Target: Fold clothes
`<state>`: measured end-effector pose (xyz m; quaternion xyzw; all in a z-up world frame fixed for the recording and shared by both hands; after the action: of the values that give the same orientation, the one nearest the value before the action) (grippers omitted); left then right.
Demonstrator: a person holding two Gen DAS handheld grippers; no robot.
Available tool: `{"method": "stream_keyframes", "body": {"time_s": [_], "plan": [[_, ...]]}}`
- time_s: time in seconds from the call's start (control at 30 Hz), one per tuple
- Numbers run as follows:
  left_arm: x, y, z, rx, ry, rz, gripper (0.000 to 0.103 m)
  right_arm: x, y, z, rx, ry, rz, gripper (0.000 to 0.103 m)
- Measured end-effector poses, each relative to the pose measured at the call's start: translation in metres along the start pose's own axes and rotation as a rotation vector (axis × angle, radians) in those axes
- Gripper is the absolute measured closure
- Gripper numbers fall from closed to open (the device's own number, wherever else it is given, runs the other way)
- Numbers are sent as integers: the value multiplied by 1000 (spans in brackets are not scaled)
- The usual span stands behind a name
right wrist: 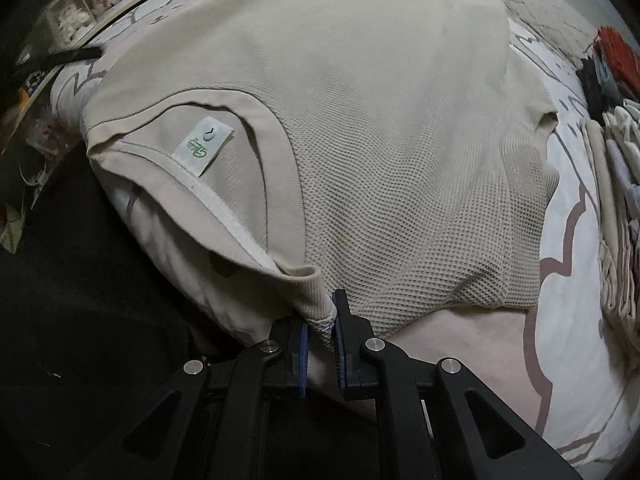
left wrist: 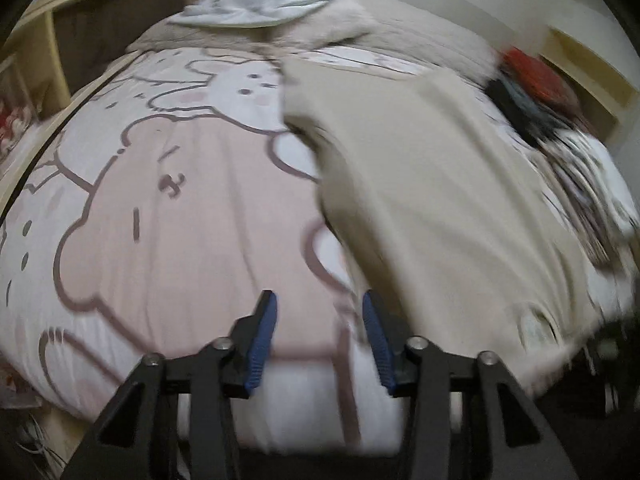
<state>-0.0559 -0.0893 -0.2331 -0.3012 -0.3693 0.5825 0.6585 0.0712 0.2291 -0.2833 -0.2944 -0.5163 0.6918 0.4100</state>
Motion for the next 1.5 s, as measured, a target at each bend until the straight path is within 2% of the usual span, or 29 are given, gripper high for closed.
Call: {"method": "stream_keyframes", "body": {"time_s": [0.03, 0.1, 0.13, 0.3, 0.37, 0.43, 0.53, 0.6, 0.63, 0.7, 0.73, 0.83, 0.93, 1.0, 1.07, 1.13, 1.17, 1.23, 1.3, 1.37, 1.43, 1.5], "plan": [[-3, 16, 5, -27, -13, 8, 73, 0, -1, -1, -1, 4, 0, 93], [-3, 36, 4, -97, -45, -16, 73, -2, -3, -3, 1, 9, -6, 93], [2, 46, -2, -144, -74, -54, 73, -3, -4, -4, 2, 11, -10, 93], [25, 33, -19, -178, -75, -126, 73, -5, -9, -10, 3, 48, -10, 93], [32, 31, -33, -194, -50, -99, 73, -5, -11, -12, 7, 70, -3, 93], [40, 30, -39, -173, 1, -37, 73, -5, -12, -15, 8, 88, 8, 93], [47, 35, -41, -170, -29, -21, 75, -5, -15, -19, 9, 111, 25, 93], [52, 37, -39, -175, -73, -57, 75, -7, -17, -21, 11, 114, 27, 93], [58, 39, -39, -187, -104, -101, 76, -8, -18, -23, 12, 114, 27, 93], [69, 40, -41, -210, -123, -165, 84, -9, -20, -25, 15, 114, 26, 93], [74, 43, -42, -227, -129, -192, 95, -10, -21, -27, 16, 115, 25, 93], [68, 36, -36, -215, -162, -205, 98, -12, -24, -31, 16, 117, 25, 93], [47, 2, -20, -127, -175, -140, 99, -16, -28, -36, 19, 116, 23, 93], [24, -48, 1, 13, -164, -52, 99, -18, -30, -40, 20, 116, 20, 93], [12, -80, 13, 88, -158, -17, 99, -20, -32, -44, 21, 116, 18, 93], [0, -95, 8, 104, -159, 4, 99, -22, -34, -47, 22, 116, 18, 93], [-4, -92, 2, 93, -145, 39, 102, -23, -35, -49, 23, 119, 19, 93], [-16, -76, -14, 49, -125, 105, 102, -25, -37, -53, 24, 124, 22, 93], [-33, -48, -36, -33, -200, 95, 102, -27, -39, -58, 25, 126, 24, 92], [-52, -31, -45, -74, -267, 104, 102, -29, -41, -62, 25, 126, 27, 92], [-62, -26, -30, -46, -299, 87, 102, -29, -43, -65, 24, 126, 30, 92], [-68, -22, -3, -4, -308, 64, 101, 12, -20, -53, 20, 128, 34, 92]]}}
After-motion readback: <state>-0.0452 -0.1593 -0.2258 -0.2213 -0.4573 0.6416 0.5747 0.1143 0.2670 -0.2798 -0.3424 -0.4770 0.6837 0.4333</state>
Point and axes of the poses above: each gripper's, at about its wrist camera, not at the fingertips, and y roughly the way its jaws point, x to its right, z to its top, the point moved 8 cm from there along y, roughly the way its jaws point, and after that the axes turned 1 degree about -z, right-handed, at the moved point
